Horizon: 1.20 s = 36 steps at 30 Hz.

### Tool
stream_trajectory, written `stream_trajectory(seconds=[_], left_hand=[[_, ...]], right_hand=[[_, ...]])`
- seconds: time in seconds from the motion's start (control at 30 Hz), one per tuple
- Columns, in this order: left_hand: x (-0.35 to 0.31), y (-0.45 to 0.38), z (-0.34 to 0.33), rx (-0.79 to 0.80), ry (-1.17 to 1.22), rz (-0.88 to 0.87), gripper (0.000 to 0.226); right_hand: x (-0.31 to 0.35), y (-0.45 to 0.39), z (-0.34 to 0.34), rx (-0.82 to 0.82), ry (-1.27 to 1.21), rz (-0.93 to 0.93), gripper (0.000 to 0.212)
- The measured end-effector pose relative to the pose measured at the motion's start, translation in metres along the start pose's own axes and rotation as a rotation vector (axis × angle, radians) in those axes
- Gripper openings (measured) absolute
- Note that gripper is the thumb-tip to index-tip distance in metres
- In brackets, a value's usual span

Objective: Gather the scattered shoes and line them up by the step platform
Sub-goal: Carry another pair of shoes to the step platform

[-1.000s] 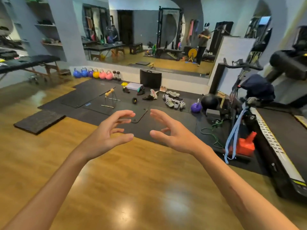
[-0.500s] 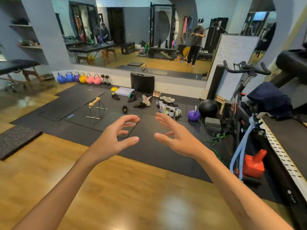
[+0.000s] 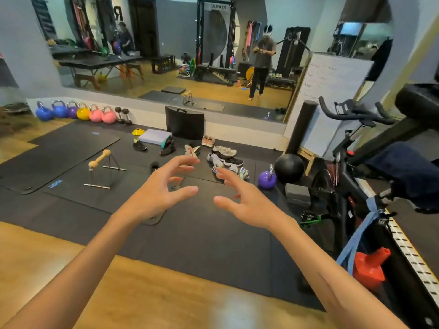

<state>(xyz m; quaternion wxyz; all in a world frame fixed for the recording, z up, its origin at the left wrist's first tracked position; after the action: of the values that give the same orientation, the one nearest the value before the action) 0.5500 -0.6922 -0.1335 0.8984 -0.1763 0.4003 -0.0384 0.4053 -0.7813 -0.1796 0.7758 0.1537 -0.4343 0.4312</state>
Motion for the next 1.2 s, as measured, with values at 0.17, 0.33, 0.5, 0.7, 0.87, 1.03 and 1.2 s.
stream_trajectory(seconds=[0.17,0.33,0.5,0.7,0.87,1.03,1.2], left_hand=[[0.052,-0.117,0.002,0.058,-0.003,-0.034,0.054],[0.116,-0.217,-0.012,0.057,0.001,-0.026,0.053],[0.182,-0.328,-0.036,0.021,-0.084,0.009,0.053],[0.244,-0.435,-0.034,-0.064,-0.074,0.116,0.051],[0.308,-0.503,-0.016,-0.115,-0.085,0.179,0.049],[0.39,-0.581,0.006,-0.11,-0.175,0.208,0.052],[0.476,-0.672,0.032,-0.059,-0.197,0.221,0.054]], right_hand=[[-0.051,-0.095,0.043,-0.022,0.002,-0.051,0.075],[-0.123,-0.185,0.088,-0.024,0.011,-0.08,0.073],[-0.195,-0.285,0.15,-0.023,0.002,-0.044,0.07],[-0.263,-0.402,0.224,0.024,0.014,-0.058,0.068],[-0.312,-0.499,0.245,0.069,-0.026,-0.059,0.072],[-0.358,-0.606,0.239,0.071,-0.055,-0.074,0.074],[-0.381,-0.723,0.216,0.094,-0.069,-0.07,0.073]])
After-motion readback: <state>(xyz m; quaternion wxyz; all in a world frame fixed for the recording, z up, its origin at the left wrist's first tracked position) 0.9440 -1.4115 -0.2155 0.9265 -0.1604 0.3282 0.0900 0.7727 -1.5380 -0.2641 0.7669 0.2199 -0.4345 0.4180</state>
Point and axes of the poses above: each hand's wrist, its own y-axis away from the middle knuckle, its own z-axis out of the back of the hand, x = y × z, the point moved 9 cm from there along -y, towards the middle knuckle, and after that the axes turned 9 degrees about -y, right-handed, at the moved point
